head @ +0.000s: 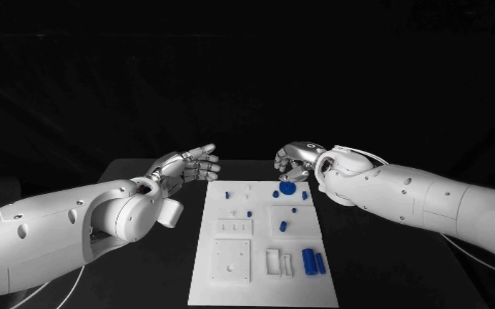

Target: Assemble the parts on the task board

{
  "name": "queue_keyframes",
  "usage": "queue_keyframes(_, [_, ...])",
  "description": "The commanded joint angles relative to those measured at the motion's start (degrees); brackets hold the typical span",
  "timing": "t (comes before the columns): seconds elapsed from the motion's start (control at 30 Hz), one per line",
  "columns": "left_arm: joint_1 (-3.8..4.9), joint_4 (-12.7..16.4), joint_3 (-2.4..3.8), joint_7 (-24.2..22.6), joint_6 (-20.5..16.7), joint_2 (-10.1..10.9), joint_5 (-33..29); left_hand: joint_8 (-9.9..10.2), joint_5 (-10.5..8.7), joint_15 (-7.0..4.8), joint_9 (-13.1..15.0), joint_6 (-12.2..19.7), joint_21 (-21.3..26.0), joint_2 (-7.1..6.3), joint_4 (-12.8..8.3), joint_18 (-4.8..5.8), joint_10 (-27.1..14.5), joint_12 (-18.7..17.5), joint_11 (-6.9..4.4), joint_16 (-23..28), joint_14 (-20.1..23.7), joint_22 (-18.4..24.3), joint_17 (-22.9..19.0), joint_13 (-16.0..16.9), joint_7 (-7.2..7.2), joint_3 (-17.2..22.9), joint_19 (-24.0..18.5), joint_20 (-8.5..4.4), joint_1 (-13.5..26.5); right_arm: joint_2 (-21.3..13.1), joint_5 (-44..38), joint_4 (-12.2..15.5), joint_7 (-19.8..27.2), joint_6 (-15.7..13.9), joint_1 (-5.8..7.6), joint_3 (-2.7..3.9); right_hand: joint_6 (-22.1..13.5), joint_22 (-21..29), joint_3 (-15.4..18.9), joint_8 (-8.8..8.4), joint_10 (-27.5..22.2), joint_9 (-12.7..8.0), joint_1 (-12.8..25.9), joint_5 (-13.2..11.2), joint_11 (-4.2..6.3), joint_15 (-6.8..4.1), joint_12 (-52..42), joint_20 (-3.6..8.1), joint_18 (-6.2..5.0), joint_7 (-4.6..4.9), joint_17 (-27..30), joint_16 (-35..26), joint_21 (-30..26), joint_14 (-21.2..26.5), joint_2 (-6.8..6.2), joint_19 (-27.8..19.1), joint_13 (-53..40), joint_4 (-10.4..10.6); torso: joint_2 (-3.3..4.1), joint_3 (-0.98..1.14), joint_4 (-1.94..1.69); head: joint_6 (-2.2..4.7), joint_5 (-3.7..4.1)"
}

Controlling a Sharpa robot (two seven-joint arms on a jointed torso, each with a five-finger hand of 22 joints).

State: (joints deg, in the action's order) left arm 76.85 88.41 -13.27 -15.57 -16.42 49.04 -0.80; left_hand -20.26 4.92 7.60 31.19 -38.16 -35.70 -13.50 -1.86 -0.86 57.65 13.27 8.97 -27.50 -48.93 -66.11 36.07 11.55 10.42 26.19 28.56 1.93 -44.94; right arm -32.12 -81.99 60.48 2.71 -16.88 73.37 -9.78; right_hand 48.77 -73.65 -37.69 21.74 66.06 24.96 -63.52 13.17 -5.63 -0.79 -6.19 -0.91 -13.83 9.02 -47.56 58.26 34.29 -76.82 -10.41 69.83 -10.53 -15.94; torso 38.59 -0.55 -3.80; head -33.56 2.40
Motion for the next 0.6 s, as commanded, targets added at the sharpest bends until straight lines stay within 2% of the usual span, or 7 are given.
queue_keyframes(0.03, [0.09,0.93,0.07,0.28,1.2,0.18,0.52,0.03,0.72,0.05,0.25,0.6,0.4,1.55,2.36,-0.38,-0.54,0.4,-0.11,-0.1,0.6,0.13,0.06,0.12,1.92,-0.96,-0.73,-0.04,3.23,0.62,-7.12,-0.92,-2.34,2.24,-0.58,-0.01,0.4,-0.19,0.23,-0.03,0.54,0.08,0.27,-1.01,-0.06,-0.09,0.27,0.68,-1.17,-0.13,-0.1,0.43,0.36,0.4,-0.2,0.91,-0.13,0.14,1.14,-0.1,-0.39,0.0,0.53])
queue_keyframes(0.07, [0.09,1.11,0.07,0.35,1.41,0.25,0.52,0.05,1.28,0.01,0.57,0.71,0.45,2.65,2.25,-0.5,-0.73,0.57,-0.14,-0.17,0.72,0.09,0.14,0.32,1.89,-2.63,-0.98,-0.06,4.21,0.81,-7.65,-1.2,-2.56,2.1,-0.88,-0.01,0.46,-0.24,0.19,-0.05,0.61,0.08,0.27,-1.24,-0.02,-0.08,0.3,0.7,-1.17,-0.14,-0.11,0.53,0.39,0.43,-0.25,0.92,-0.15,0.17,1.3,-0.11,-0.43,0.01,0.56])
queue_keyframes(0.17, [0.15,1.76,0.07,0.4,1.61,0.54,0.28,0.08,1.73,0.0,0.72,0.74,0.47,3.13,2.33,-0.56,-0.84,0.65,-0.14,-0.19,0.77,0.09,0.15,0.41,1.88,-3.2,-1.03,-0.06,4.59,1.3,-8.68,-1.89,-3.21,1.35,-1.24,-0.01,0.58,-0.4,-0.14,-0.15,0.75,0.06,0.17,-1.74,0.02,-0.1,0.47,0.76,-1.17,-0.13,-0.12,0.83,0.45,0.55,-0.34,0.96,-0.2,0.32,1.81,-0.13,-0.59,0.11,0.6])
queue_keyframes(0.23, [0.25,2.41,0.08,0.34,1.72,0.86,0.15,0.24,7.76,0.03,1.04,0.88,0.67,6.69,2.98,-0.53,-1.12,0.85,-0.11,-0.23,0.88,0.14,0.18,0.64,1.9,-5.16,-1.4,0.02,6.58,1.73,-9.31,-2.47,-3.64,0.78,-1.4,-0.01,0.6,-0.48,-0.37,-0.23,0.77,0.05,0.06,-1.96,0.02,-0.11,0.6,0.8,-1.17,-0.12,-0.11,1.01,0.48,0.58,-0.4,0.99,-0.21,0.4,2.31,-0.15,-0.8,0.22,0.77])
queue_keyframes(0.37, [0.28,3.01,0.09,0.13,2.15,0.95,-0.8,0.67,14.28,0.04,1.61,0.75,0.74,11.58,0.8,-0.5,-1.57,1.37,-0.14,-0.29,0.93,0.14,0.08,1.15,1.84,-7.91,-1.57,0.0,6.6,2.46,-10.28,-3.51,-4.81,-0.15,-1.98,0.0,0.75,-0.91,-0.99,-0.48,0.89,0.01,-0.14,-2.16,0.0,-0.08,1.03,1.06,-1.17,-0.09,-0.26,2.01,0.91,0.4,-0.72,1.61,-0.26,0.69,2.97,-0.2,-1.11,0.33,0.94])
queue_keyframes(0.47, [0.29,3.42,0.09,0.09,2.36,1.11,-0.83,0.95,19.01,0.13,1.9,0.64,0.75,14.91,-1.56,-0.24,-1.78,1.65,-0.07,-0.33,0.95,0.1,0.01,1.4,1.9,-8.21,-1.72,0.12,6.05,2.93,-10.86,-4.25,-5.38,-0.15,-2.13,0.0,0.85,-1.29,-1.3,-0.64,0.95,0.0,-0.26,-2.39,-0.01,-0.08,1.35,1.36,-1.17,-0.12,-0.47,2.99,1.36,0.2,-0.89,2.18,-0.28,0.82,3.44,-0.32,-1.49,0.26,1.23])
queue_keyframes(0.6, [0.34,3.75,0.09,-0.15,2.71,1.19,-1.08,1.31,22.65,0.11,2.28,0.35,0.64,18.23,-6.39,0.03,-1.95,2.01,-0.06,-0.45,0.85,0.01,-0.08,1.71,1.88,-8.25,-1.67,0.1,6.1,3.31,-11.62,-4.86,-6.19,-0.17,-2.36,0.0,0.91,-1.61,-1.56,-0.78,0.86,0.0,-0.26,-2.61,-0.09,-0.01,1.7,1.57,-1.17,-0.18,-0.58,3.74,1.67,0.2,-1.05,2.47,-0.26,0.96,4.03,-0.61,-2.0,0.65,1.75])
